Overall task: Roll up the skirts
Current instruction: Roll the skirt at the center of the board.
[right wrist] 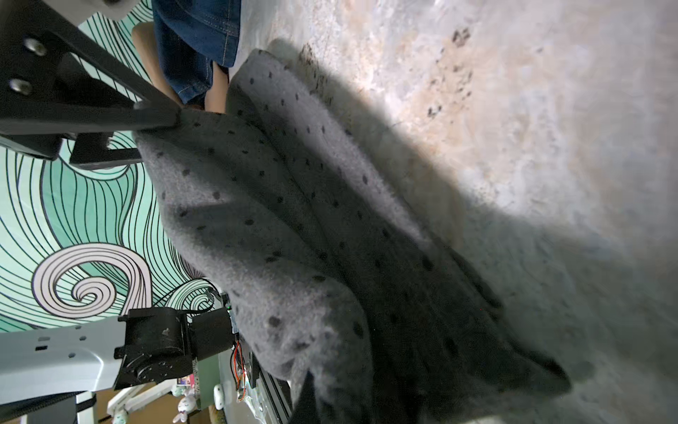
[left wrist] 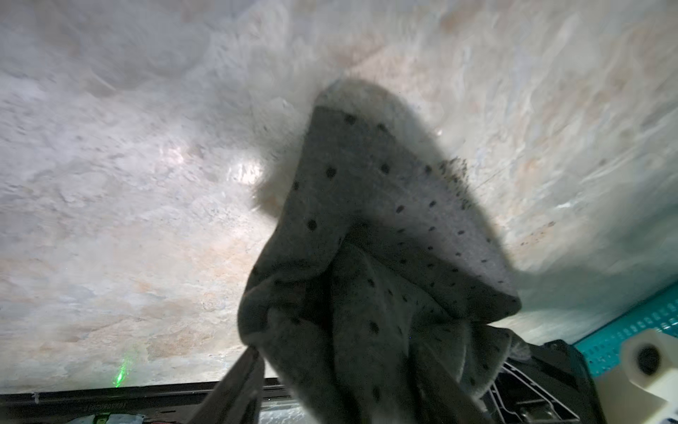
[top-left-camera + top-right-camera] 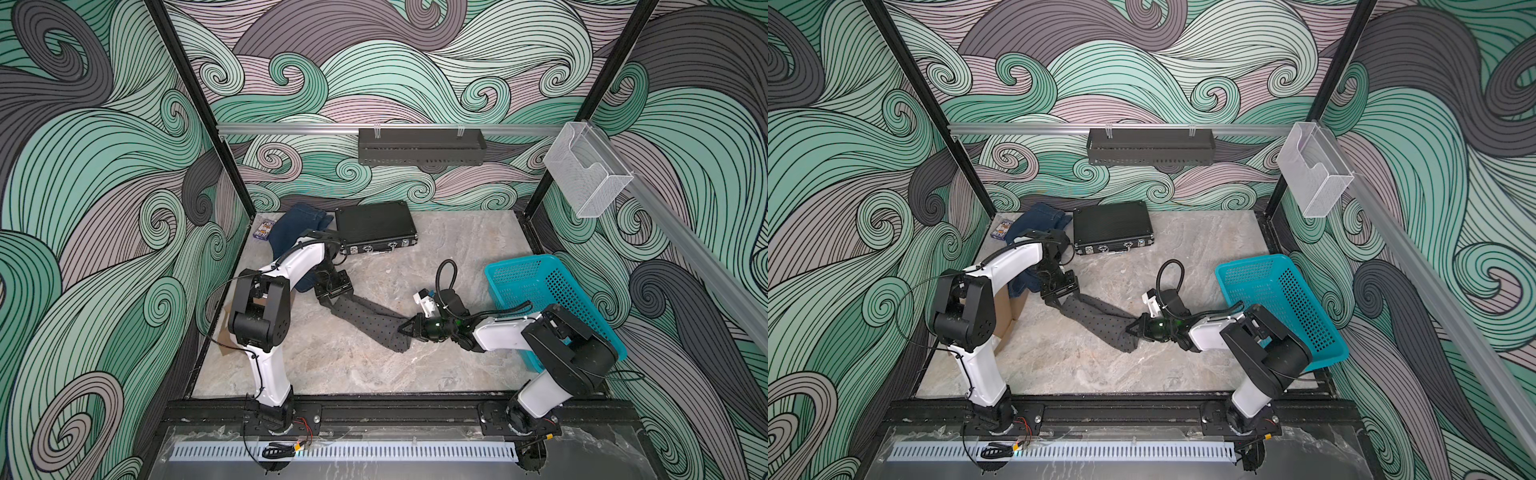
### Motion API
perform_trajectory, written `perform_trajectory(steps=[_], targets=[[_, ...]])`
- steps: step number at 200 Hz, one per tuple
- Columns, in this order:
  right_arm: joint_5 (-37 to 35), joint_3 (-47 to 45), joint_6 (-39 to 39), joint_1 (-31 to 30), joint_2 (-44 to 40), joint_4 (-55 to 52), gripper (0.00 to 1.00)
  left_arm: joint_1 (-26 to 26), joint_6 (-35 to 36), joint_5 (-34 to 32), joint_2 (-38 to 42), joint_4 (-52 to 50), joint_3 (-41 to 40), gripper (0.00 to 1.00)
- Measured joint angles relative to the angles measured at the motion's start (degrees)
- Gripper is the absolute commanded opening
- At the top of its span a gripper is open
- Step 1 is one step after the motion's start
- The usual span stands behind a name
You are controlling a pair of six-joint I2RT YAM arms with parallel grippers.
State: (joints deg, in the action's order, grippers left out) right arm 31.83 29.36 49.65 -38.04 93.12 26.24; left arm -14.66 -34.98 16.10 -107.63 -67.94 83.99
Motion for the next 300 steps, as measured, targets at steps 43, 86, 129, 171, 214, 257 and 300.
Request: perform_trajectory(steps=[43,86,129,171,214,257,300], targets=[[1.01,2.25,3.06,1.2,1.99,-3.32,0.0,1.27,-1.27,-2.64,9.31,3.43,-1.75,0.62],[2.47,4.79,4.39,2.01,3.67,-6.86,0.0,-4.9,-4.37,0.31,21.24,12.98,-12.28,0.46],[2.71,6.93,4.17,2.38,4.07,-11.02,0.0,-12.74,-8.15,2.14,14.45,23.21,-16.41,0.37],[2.67,8.68,3.02,2.89,4.68,-14.25,0.0,-13.4,-11.1,-0.85,5.97,26.32,-14.38,0.35],[2.43,10.25,-0.22,3.3,5.05,-17.03,0.18,-13.07,-12.44,-1.09,0.33,26.51,-11.67,0.35],[-0.9,10.99,-6.88,3.72,0.33,-23.87,0.48,-12.02,-13.14,1.25,0.66,28.76,-13.27,0.38],[-6.97,11.43,-14.43,6.21,-8.55,-36.48,0.6,-11.98,-13.46,1.9,1.01,30.93,-14.78,0.39]])
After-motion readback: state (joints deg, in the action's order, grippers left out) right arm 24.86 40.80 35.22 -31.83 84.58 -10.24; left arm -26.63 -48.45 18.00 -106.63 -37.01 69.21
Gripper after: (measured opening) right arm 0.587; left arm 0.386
